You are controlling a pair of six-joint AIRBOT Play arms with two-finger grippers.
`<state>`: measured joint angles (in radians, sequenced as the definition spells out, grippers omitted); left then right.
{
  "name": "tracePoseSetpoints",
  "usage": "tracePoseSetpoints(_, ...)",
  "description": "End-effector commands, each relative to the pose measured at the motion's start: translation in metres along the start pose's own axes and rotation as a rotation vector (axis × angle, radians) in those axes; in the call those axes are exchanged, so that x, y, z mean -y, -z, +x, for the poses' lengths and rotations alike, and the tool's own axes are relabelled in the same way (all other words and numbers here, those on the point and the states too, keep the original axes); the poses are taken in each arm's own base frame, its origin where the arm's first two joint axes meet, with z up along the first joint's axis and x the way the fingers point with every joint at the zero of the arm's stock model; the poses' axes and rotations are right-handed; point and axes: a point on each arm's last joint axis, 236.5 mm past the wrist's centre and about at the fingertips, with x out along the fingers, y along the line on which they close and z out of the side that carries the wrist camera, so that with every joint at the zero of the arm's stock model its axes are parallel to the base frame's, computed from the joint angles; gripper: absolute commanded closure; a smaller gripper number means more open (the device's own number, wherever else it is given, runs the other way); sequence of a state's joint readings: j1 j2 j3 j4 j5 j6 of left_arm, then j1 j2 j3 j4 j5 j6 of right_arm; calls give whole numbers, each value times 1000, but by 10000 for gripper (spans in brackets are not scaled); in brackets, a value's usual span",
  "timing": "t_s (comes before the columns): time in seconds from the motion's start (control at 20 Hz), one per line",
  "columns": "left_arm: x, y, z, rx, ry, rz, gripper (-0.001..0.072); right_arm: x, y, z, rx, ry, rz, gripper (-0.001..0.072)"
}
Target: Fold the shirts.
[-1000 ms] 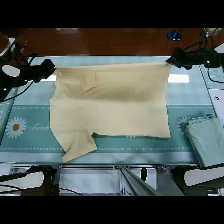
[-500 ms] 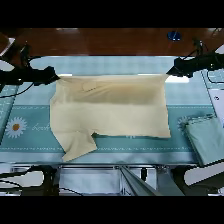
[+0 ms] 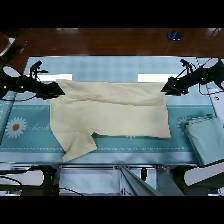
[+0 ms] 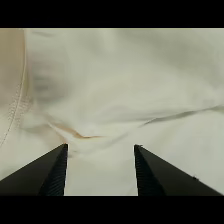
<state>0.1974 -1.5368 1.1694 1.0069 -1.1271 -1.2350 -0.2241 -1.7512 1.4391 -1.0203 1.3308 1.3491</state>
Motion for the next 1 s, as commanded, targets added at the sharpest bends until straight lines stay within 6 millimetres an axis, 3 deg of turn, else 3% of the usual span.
tracePoseSetpoints(0.0, 0, 13, -14, -70, 13, -56, 199, -4, 2, -15, 30, -4, 21, 307)
tracePoseSetpoints(0.1, -10, 20, -43, -58, 1, -77, 199, 10, 4, -58, 99, 66, 10, 307)
tracePoseSetpoints(0.2, -26, 40, -70, -30, -27, -113, 199, 33, 12, -105, 203, 164, 43, 307)
tracePoseSetpoints(0.25, -34, 57, -78, -15, -31, -144, 199, 41, 21, -121, 264, 185, 73, 307)
tracePoseSetpoints(0.35, -48, 108, -79, -23, -29, -231, 199, 50, 44, -129, 372, 195, 126, 307)
tracePoseSetpoints(0.45, -57, 156, -67, -42, -16, -336, 199, 48, 79, -109, 436, 164, 176, 307)
tracePoseSetpoints(0.65, -42, 207, -35, -116, 46, -480, 199, 20, 143, -48, 409, 3, 233, 307)
tracePoseSetpoints(0.8, -35, 223, -21, -147, 73, -511, 199, 10, 170, -21, 352, -38, 243, 307)
tracePoseSetpoints(0.95, -28, 221, -9, -114, 118, -567, 199, 5, 176, -13, 329, -49, 238, 307)
